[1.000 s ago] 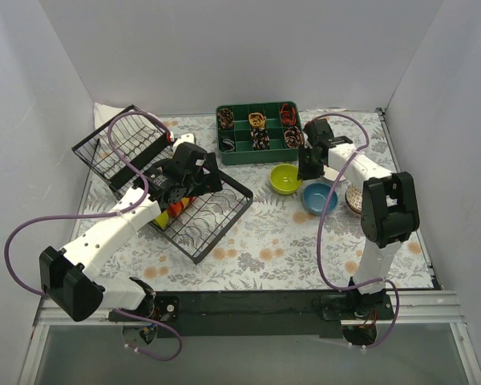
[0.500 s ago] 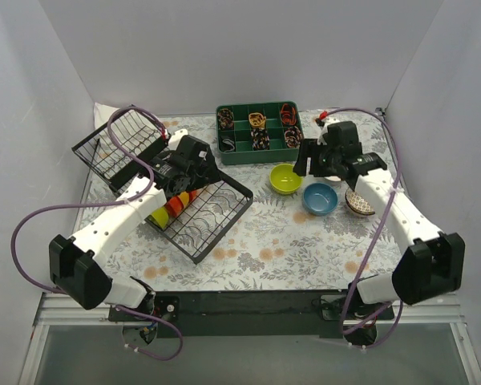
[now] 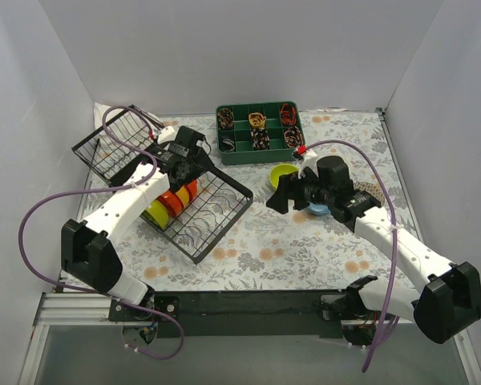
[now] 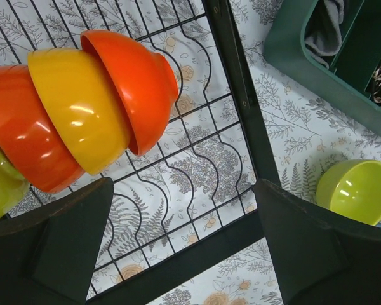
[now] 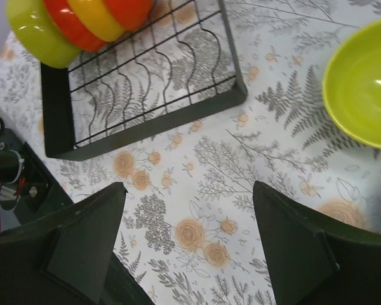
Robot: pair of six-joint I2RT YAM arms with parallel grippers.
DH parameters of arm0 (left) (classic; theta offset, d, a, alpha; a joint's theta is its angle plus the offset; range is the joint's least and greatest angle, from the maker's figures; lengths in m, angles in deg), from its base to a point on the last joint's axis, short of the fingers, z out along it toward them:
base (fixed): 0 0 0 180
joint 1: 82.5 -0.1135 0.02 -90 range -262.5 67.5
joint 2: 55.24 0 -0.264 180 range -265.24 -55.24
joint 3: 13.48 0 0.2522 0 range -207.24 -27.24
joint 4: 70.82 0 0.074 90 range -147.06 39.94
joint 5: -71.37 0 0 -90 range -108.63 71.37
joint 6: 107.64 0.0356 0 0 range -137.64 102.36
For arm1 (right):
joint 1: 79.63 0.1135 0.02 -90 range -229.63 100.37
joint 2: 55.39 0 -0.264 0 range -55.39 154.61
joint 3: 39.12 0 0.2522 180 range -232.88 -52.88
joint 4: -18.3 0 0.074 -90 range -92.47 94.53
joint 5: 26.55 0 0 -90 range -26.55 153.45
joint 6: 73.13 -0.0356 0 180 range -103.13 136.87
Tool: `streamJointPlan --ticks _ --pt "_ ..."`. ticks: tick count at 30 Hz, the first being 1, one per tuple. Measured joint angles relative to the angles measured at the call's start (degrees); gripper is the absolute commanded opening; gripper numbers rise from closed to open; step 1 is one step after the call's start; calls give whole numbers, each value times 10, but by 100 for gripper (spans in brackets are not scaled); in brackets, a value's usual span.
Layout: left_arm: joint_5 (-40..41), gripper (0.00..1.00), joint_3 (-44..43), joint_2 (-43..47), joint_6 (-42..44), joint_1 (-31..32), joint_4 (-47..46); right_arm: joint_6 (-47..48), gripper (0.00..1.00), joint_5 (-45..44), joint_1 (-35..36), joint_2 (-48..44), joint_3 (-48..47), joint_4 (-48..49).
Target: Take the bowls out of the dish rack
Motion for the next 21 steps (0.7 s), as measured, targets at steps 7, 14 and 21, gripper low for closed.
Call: streamJointPlan --ticks 7,14,21 --pt "6 96 -14 8 1 0 20 -3 96 91 31 40 9 144" --pt "9 98 -13 68 12 -1 66 -3 98 121 83 192 -74 225" --pt "7 98 11 161 16 -1 100 0 98 132 115 350 -205 267"
